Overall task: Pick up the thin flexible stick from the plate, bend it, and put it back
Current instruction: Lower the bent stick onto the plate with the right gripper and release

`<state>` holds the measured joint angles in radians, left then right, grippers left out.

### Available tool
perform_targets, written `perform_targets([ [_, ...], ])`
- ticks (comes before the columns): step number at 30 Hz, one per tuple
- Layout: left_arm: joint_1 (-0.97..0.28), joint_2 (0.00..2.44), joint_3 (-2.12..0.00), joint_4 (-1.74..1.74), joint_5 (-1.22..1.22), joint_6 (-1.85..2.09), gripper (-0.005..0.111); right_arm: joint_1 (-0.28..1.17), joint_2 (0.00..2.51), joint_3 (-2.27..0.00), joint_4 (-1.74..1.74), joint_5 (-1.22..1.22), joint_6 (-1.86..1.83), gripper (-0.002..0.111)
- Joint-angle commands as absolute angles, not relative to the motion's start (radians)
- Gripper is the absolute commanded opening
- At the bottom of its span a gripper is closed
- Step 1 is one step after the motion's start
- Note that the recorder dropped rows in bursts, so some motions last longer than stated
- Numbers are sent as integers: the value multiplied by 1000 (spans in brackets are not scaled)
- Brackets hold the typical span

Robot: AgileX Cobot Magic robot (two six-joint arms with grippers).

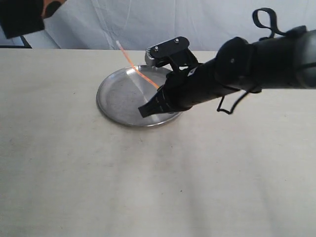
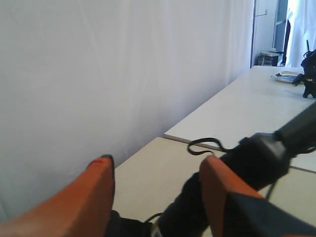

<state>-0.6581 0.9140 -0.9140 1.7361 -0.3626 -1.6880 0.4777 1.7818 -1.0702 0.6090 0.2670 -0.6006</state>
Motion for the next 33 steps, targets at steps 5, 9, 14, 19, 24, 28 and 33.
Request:
perform_targets([
  [5,-659,850,-880,1744,-346,-1723,51,407,2047,-1313,437,374,-585,-1],
  [9,-659,850,-876,1744,-344,-1723,51,409,2115,-1356,388,374,-567,0],
  [14,-659,850,-876,1744,-344,-1723,51,409,2126,-1362,382,335,-565,28],
  [19,-659,850,-876,1744,-342,-1723,51,409,2124,-1362,397,311,-539,48],
  [24,-659,850,-876,1744,-342,-1723,51,407,2065,-1362,385,365,-471,27],
  [28,-659,850,-876,1744,-342,-1723,51,407,1959,-1362,317,450,-423,-1],
  [33,-659,850,-876,1744,-342,-1723,51,407,1802,-1362,33,570,-141,-1],
])
